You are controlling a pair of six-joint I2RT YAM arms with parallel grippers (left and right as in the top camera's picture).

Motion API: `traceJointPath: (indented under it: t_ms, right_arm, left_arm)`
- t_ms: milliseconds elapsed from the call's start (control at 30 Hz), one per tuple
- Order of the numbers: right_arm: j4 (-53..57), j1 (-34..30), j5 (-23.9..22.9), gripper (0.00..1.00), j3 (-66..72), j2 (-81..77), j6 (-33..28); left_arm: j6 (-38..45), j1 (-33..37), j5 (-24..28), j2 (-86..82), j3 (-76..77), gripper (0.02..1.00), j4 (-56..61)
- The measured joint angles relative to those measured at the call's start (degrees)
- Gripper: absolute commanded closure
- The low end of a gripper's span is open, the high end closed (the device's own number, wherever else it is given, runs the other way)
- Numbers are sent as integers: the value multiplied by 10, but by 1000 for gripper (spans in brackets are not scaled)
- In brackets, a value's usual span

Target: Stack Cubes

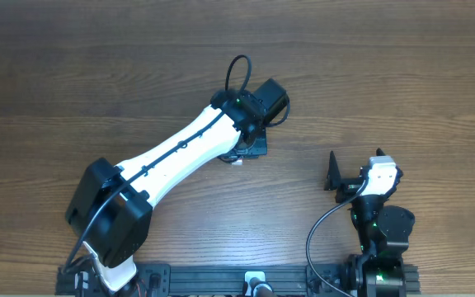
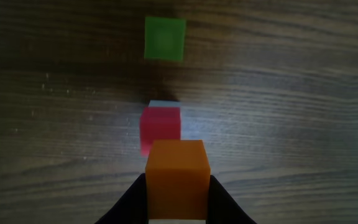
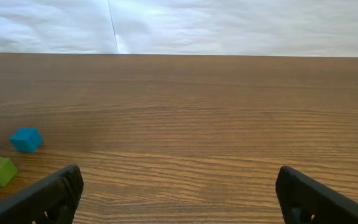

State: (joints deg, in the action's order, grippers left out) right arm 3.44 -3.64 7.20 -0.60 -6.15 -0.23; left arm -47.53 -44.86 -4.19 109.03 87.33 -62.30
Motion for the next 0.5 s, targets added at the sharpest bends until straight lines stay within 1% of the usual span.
traceJointPath:
  t_ms: [500]
  right_arm:
    - [0,0,0,7,0,0,0]
  left_arm:
    - [0,10,7,18,0,976,-16]
